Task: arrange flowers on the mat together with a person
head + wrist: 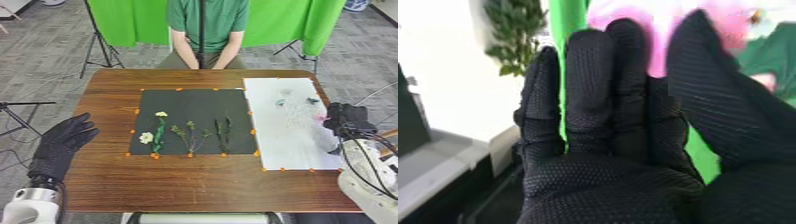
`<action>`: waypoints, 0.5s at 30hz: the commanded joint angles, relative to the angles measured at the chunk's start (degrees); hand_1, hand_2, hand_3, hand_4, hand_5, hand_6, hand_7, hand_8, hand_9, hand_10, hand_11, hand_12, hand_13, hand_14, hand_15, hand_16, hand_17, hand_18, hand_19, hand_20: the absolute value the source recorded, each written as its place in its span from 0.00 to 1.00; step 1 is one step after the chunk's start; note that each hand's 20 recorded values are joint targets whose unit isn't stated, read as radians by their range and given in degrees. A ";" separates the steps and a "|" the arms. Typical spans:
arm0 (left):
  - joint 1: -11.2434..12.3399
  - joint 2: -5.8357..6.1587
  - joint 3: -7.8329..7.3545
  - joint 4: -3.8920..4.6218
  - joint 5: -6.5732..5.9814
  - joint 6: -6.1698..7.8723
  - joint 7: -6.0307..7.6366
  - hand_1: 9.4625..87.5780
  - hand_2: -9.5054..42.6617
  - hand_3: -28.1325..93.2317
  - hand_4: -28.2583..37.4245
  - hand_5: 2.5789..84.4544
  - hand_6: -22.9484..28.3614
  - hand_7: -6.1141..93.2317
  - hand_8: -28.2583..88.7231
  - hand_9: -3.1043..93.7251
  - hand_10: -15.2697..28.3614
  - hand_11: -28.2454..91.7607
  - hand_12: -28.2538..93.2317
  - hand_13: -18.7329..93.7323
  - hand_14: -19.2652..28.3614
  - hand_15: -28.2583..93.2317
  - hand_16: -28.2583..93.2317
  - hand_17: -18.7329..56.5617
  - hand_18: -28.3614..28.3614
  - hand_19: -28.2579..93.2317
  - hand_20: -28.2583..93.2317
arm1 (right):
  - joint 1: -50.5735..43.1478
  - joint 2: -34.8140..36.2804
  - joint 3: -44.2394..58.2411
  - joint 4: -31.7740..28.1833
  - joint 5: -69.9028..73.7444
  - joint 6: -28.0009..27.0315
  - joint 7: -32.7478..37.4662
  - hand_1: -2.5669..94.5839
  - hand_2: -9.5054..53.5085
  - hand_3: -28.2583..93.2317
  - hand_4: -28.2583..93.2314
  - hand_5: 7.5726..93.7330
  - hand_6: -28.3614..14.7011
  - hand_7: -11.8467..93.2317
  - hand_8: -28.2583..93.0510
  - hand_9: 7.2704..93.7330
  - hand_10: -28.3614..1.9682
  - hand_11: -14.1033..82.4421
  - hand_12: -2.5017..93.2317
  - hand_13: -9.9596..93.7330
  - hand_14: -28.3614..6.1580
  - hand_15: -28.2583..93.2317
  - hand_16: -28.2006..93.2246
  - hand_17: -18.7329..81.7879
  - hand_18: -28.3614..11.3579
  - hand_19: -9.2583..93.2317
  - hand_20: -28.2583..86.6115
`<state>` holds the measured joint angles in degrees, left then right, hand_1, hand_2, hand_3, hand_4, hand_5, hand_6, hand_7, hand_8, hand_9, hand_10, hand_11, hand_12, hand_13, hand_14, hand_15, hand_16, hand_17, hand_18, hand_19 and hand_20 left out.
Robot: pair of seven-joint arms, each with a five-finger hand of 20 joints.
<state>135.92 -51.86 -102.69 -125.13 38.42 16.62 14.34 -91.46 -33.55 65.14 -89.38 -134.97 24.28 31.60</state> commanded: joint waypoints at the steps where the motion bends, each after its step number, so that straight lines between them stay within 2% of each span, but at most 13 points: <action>1: 0.60 -0.23 0.08 0.31 -0.14 -0.34 -0.65 0.26 0.33 0.81 0.10 0.50 0.55 0.31 0.16 0.42 0.71 0.53 0.38 0.45 0.78 0.63 0.23 0.22 0.92 0.69 0.30 | 0.30 0.42 0.23 -0.20 -1.75 3.40 -0.90 0.54 0.00 0.88 0.00 0.64 0.75 0.65 0.24 0.77 0.76 0.52 0.59 0.74 0.67 0.79 0.53 0.48 0.32 0.81 0.62; 6: 0.94 -0.19 -0.01 0.20 -0.22 0.04 -0.34 0.26 0.33 0.81 0.10 0.50 0.56 0.31 0.16 0.42 0.71 0.53 0.38 0.45 0.78 0.63 0.23 0.22 0.92 0.69 0.30 | 1.79 -0.99 -1.43 -5.12 -2.04 8.88 -4.34 0.54 0.00 0.89 0.00 0.66 0.74 0.64 0.24 0.79 0.76 0.51 0.60 0.75 0.67 0.80 0.53 0.49 0.31 0.82 0.62; 12: 0.06 -0.83 0.57 0.39 0.36 -0.84 -1.50 0.26 0.33 0.81 0.10 0.50 0.56 0.31 0.16 0.42 0.71 0.53 0.38 0.45 0.78 0.62 0.23 0.22 0.92 0.69 0.30 | 10.23 -5.41 -10.71 -10.68 1.21 13.92 -14.49 0.54 0.00 0.90 0.00 0.66 0.73 0.64 0.24 0.79 0.76 0.51 0.61 0.75 0.67 0.80 0.53 0.49 0.31 0.82 0.63; 15: -0.44 -0.88 0.91 0.57 0.61 -1.14 -1.89 0.26 0.33 0.81 0.10 0.50 0.55 0.31 0.16 0.42 0.71 0.53 0.38 0.45 0.78 0.62 0.23 0.22 0.92 0.70 0.30 | 15.31 -8.55 -16.23 -11.70 2.81 12.77 -19.56 0.53 0.00 0.90 0.00 0.66 0.73 0.64 0.25 0.79 0.76 0.51 0.61 0.75 0.67 0.80 0.53 0.49 0.31 0.82 0.63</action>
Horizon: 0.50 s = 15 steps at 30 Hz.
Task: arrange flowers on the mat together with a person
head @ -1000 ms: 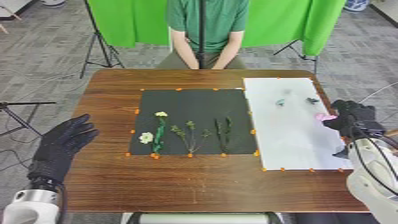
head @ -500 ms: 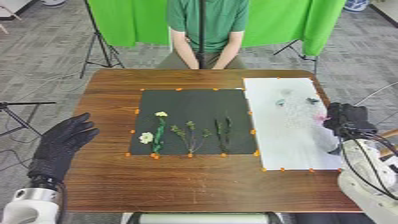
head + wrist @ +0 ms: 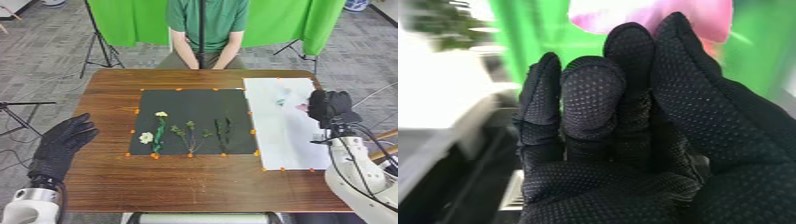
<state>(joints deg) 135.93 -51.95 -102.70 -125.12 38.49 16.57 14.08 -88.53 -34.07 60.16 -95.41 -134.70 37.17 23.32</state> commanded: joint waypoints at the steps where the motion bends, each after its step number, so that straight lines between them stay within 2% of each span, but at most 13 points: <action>1: -0.51 -0.80 0.96 0.56 0.57 -1.08 -1.67 0.26 0.33 0.81 0.10 0.50 0.56 0.31 0.16 0.42 0.71 0.53 0.38 0.45 0.78 0.62 0.23 0.22 0.92 0.69 0.30 | 14.48 -8.90 -13.71 -5.45 3.36 -0.32 -12.99 0.53 0.00 0.90 0.00 0.66 0.73 0.64 0.25 0.79 0.76 0.51 0.61 0.75 0.67 0.80 0.53 0.49 0.31 0.82 0.63; 5: -0.41 -0.80 1.07 0.46 0.64 -0.97 -1.80 0.26 0.33 0.81 0.10 0.50 0.55 0.31 0.16 0.42 0.71 0.53 0.38 0.45 0.78 0.62 0.23 0.22 0.92 0.69 0.30 | 21.29 -12.98 -21.29 -3.37 5.13 -3.57 -18.20 0.53 0.00 0.90 0.00 0.66 0.73 0.64 0.25 0.78 0.75 0.51 0.62 0.74 0.66 0.81 0.53 0.49 0.32 0.82 0.63; 10: -0.50 -0.83 1.19 0.49 0.65 -1.00 -2.04 0.26 0.33 0.81 0.10 0.50 0.55 0.31 0.16 0.42 0.71 0.53 0.38 0.45 0.78 0.63 0.23 0.22 0.92 0.69 0.30 | 28.80 -17.77 -29.77 0.53 5.07 -6.32 -21.43 0.53 0.00 0.90 0.00 0.65 0.73 0.65 0.25 0.78 0.75 0.51 0.62 0.74 0.66 0.81 0.53 0.49 0.32 0.82 0.63; 13: -0.98 -0.66 1.55 0.78 0.61 -1.05 -1.94 0.26 0.33 0.81 0.10 0.50 0.55 0.31 0.16 0.42 0.71 0.53 0.38 0.45 0.78 0.62 0.23 0.22 0.92 0.69 0.30 | 32.12 -19.92 -33.76 2.53 5.30 -6.14 -21.15 0.53 0.00 0.90 0.00 0.65 0.73 0.65 0.24 0.78 0.75 0.51 0.61 0.74 0.67 0.81 0.53 0.49 0.33 0.82 0.63; 15: -1.24 -0.75 1.59 0.89 0.75 -1.17 -2.35 0.26 0.33 0.81 0.10 0.50 0.55 0.31 0.16 0.42 0.71 0.53 0.38 0.45 0.78 0.62 0.23 0.22 0.92 0.70 0.30 | 33.36 -21.30 -35.24 3.68 5.47 -6.84 -20.91 0.53 0.00 0.90 0.00 0.65 0.74 0.65 0.24 0.78 0.75 0.51 0.61 0.74 0.67 0.81 0.53 0.49 0.33 0.82 0.63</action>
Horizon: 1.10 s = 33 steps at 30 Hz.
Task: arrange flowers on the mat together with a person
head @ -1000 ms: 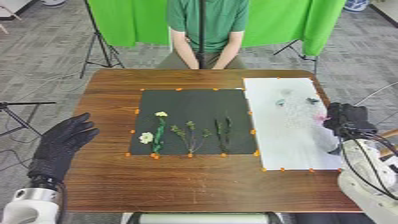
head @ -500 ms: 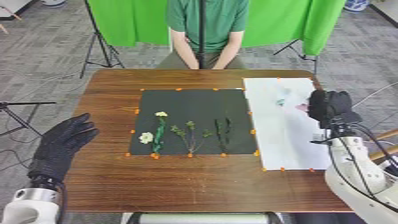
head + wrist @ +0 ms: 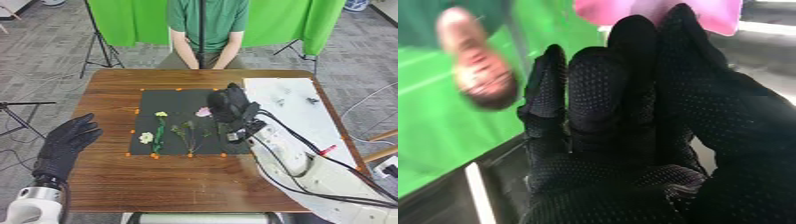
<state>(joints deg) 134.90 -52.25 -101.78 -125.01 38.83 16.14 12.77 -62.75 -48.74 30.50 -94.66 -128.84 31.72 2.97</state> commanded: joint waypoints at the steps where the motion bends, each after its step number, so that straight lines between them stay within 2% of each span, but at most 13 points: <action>1: -0.35 -0.43 0.77 0.85 0.42 -0.71 -1.10 0.26 0.33 0.81 0.10 0.50 0.56 0.31 0.16 0.42 0.71 0.53 0.38 0.45 0.78 0.62 0.23 0.22 0.92 0.69 0.30 | 8.56 -7.11 -6.86 3.59 -0.24 -1.14 -0.19 0.53 0.00 0.90 0.00 0.65 0.74 0.65 0.24 0.78 0.75 0.51 0.61 0.74 0.67 0.81 0.53 0.49 0.33 0.82 0.63; 8: -1.01 -0.31 1.20 1.15 0.50 -0.83 -1.29 0.26 0.33 0.81 0.10 0.50 0.56 0.31 0.16 0.42 0.71 0.53 0.38 0.45 0.78 0.62 0.23 0.22 0.92 0.69 0.30 | 11.11 -9.55 -10.97 7.17 -1.18 -3.25 1.74 0.53 0.00 0.90 0.00 0.65 0.74 0.66 0.24 0.77 0.75 0.51 0.61 0.73 0.67 0.80 0.53 0.49 0.32 0.81 0.63; 20: -1.79 -0.20 1.62 1.61 0.51 -1.15 -1.37 0.26 0.33 0.81 0.10 0.50 0.56 0.31 0.16 0.42 0.71 0.53 0.38 0.45 0.78 0.62 0.23 0.22 0.92 0.69 0.30 | 13.37 -12.85 -16.78 13.83 -2.24 -1.90 4.94 0.53 0.00 0.90 0.00 0.64 0.74 0.66 0.24 0.77 0.74 0.51 0.61 0.73 0.67 0.80 0.53 0.48 0.33 0.81 0.63; 21: -1.88 -0.32 1.51 1.63 0.64 -1.36 -1.70 0.26 0.33 0.81 0.10 0.50 0.56 0.31 0.16 0.42 0.71 0.53 0.38 0.45 0.78 0.62 0.23 0.22 0.92 0.69 0.30 | 13.14 -13.03 -16.53 14.20 -2.46 -1.87 4.84 0.53 0.00 0.90 0.00 0.64 0.74 0.66 0.24 0.77 0.74 0.51 0.61 0.73 0.67 0.80 0.53 0.48 0.33 0.81 0.63; 26: -1.85 -0.27 1.28 1.66 0.67 -1.26 -1.60 0.26 0.33 0.81 0.10 0.50 0.56 0.31 0.16 0.42 0.71 0.53 0.38 0.45 0.78 0.62 0.23 0.22 0.92 0.69 0.30 | 12.99 -13.00 -16.26 14.27 -2.80 -2.62 5.28 0.52 0.00 0.90 0.00 0.64 0.74 0.66 0.24 0.77 0.75 0.51 0.61 0.73 0.67 0.80 0.54 0.48 0.32 0.81 0.63; 30: -1.81 -0.37 1.19 1.62 0.67 -1.24 -1.66 0.26 0.33 0.81 0.10 0.50 0.56 0.31 0.16 0.42 0.71 0.53 0.38 0.45 0.78 0.63 0.23 0.22 0.92 0.69 0.30 | 11.52 -12.41 -13.87 12.64 -2.58 -5.02 5.23 0.48 0.00 0.89 0.00 0.60 0.75 0.66 0.25 0.74 0.74 0.51 0.60 0.71 0.66 0.81 0.50 0.47 0.32 0.80 0.63; 33: -1.58 -0.34 1.06 1.56 0.65 -1.24 -1.61 0.26 0.33 0.81 0.10 0.50 0.56 0.31 0.16 0.42 0.71 0.53 0.38 0.45 0.78 0.62 0.23 0.22 0.92 0.70 0.30 | 10.79 -12.07 -12.42 11.61 -3.13 -5.93 6.03 0.43 0.00 0.88 0.00 0.57 0.74 0.64 0.25 0.69 0.68 0.57 0.53 0.68 0.62 0.82 0.48 0.45 0.32 0.79 0.63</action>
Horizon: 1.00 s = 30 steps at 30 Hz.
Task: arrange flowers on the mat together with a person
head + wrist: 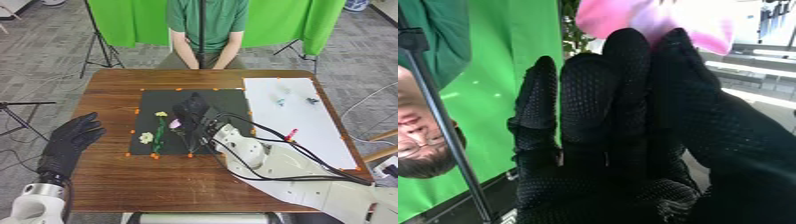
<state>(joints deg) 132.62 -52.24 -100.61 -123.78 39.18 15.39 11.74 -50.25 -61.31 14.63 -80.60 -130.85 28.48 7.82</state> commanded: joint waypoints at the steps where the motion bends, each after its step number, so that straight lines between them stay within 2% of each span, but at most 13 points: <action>1: 0.76 -0.33 -0.10 0.31 0.25 -0.42 -0.49 0.26 0.33 0.81 0.10 0.50 0.56 0.31 0.16 0.42 0.71 0.53 0.38 0.45 0.78 0.62 0.23 0.22 0.92 0.69 0.30 | -1.83 0.66 3.82 -2.93 -1.16 -3.18 1.57 0.42 0.00 0.89 0.00 0.56 0.73 0.64 0.25 0.67 0.66 0.60 0.50 0.67 0.62 0.82 0.47 0.45 0.32 0.78 0.63; 10: 1.26 -0.41 -0.33 0.08 0.21 -0.41 -0.41 0.26 0.33 0.81 0.10 0.50 0.55 0.31 0.16 0.42 0.71 0.53 0.38 0.45 0.78 0.62 0.23 0.22 0.92 0.69 0.30 | -5.03 2.09 9.34 -7.64 -0.89 -7.30 1.79 0.34 0.00 0.93 0.00 0.55 0.71 0.54 0.22 0.61 0.60 0.66 0.39 0.64 0.59 0.82 0.47 0.43 0.29 0.77 0.63; 13: 1.57 -0.40 -0.46 -0.05 0.16 -0.30 -0.14 0.26 0.33 0.81 0.10 0.50 0.56 0.31 0.16 0.42 0.71 0.53 0.38 0.45 0.78 0.62 0.23 0.22 0.92 0.70 0.30 | -6.63 2.93 11.82 -10.04 -0.82 -8.90 1.97 0.32 0.01 0.94 0.00 0.56 0.70 0.53 0.12 0.61 0.60 0.66 0.38 0.64 0.58 0.82 0.46 0.42 0.29 0.77 0.62; 17: 1.92 -0.56 -0.62 -0.25 0.13 -0.24 0.10 0.26 0.33 0.81 0.10 0.50 0.56 0.31 0.16 0.42 0.71 0.53 0.38 0.45 0.78 0.62 0.23 0.22 0.92 0.69 0.30 | -11.49 5.56 18.66 -15.55 -0.37 -10.01 2.37 0.29 0.05 0.93 0.00 0.55 0.69 0.51 0.09 0.60 0.59 0.64 0.37 0.63 0.56 0.81 0.46 0.42 0.27 0.77 0.62; 19: 2.35 -0.78 -0.98 -0.53 0.22 -0.16 0.09 0.26 0.33 0.81 0.10 0.50 0.56 0.31 0.16 0.42 0.71 0.53 0.38 0.45 0.78 0.62 0.23 0.22 0.92 0.69 0.30 | -16.66 6.76 25.82 -19.51 3.10 -11.68 1.20 0.27 0.10 0.93 0.00 0.55 0.67 0.50 0.09 0.58 0.57 0.61 0.36 0.61 0.54 0.80 0.46 0.41 0.27 0.76 0.62; 20: 2.42 -0.79 -0.90 -0.61 0.05 -0.09 0.43 0.26 0.33 0.81 0.10 0.50 0.56 0.31 0.16 0.42 0.71 0.53 0.38 0.45 0.78 0.63 0.23 0.22 0.92 0.69 0.30 | -19.42 7.76 29.41 -21.65 6.09 -11.46 0.82 0.26 0.13 0.93 0.01 0.54 0.66 0.49 0.09 0.57 0.57 0.59 0.35 0.60 0.53 0.79 0.45 0.40 0.26 0.76 0.62; 22: 2.44 -0.99 -1.03 -0.64 0.32 -0.20 0.21 0.26 0.33 0.81 0.10 0.50 0.55 0.31 0.16 0.42 0.71 0.53 0.38 0.45 0.78 0.63 0.23 0.22 0.92 0.69 0.30 | -27.07 8.84 40.21 -25.32 13.05 -15.19 -3.66 0.26 0.16 0.94 0.02 0.52 0.65 0.47 0.10 0.55 0.56 0.54 0.33 0.58 0.53 0.75 0.43 0.39 0.26 0.72 0.60; 25: 3.15 -1.07 -1.44 -0.85 -0.04 0.34 0.81 0.26 0.33 0.81 0.10 0.50 0.56 0.31 0.16 0.42 0.71 0.53 0.38 0.45 0.78 0.63 0.23 0.22 0.92 0.69 0.30 | -38.37 9.29 57.55 -28.95 33.70 -27.60 -11.20 0.26 0.20 0.95 0.03 0.46 0.65 0.41 0.11 0.49 0.54 0.44 0.30 0.52 0.55 0.64 0.40 0.35 0.24 0.63 0.55; 28: 3.77 -1.33 -1.71 -1.00 -0.20 0.61 1.23 0.26 0.33 0.81 0.10 0.50 0.56 0.31 0.16 0.42 0.71 0.53 0.38 0.45 0.78 0.63 0.23 0.22 0.92 0.69 0.30 | -48.06 10.50 68.78 -30.87 56.63 -31.48 -13.11 0.25 0.23 0.96 0.04 0.42 0.61 0.34 0.12 0.43 0.49 0.36 0.28 0.45 0.51 0.53 0.41 0.32 0.22 0.59 0.51; 30: 4.27 -1.62 -1.83 -1.15 -0.24 0.96 1.52 0.26 0.33 0.81 0.10 0.50 0.56 0.31 0.16 0.42 0.71 0.53 0.38 0.45 0.78 0.63 0.23 0.22 0.92 0.69 0.30 | -53.96 10.83 74.57 -32.11 67.83 -31.92 -13.15 0.24 0.25 0.96 0.04 0.42 0.59 0.32 0.13 0.42 0.47 0.34 0.28 0.44 0.48 0.51 0.42 0.32 0.20 0.59 0.50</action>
<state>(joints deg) 134.58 -52.74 -101.95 -124.45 39.16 15.50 12.36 -78.71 -54.29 58.24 -110.40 -106.62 4.13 -3.32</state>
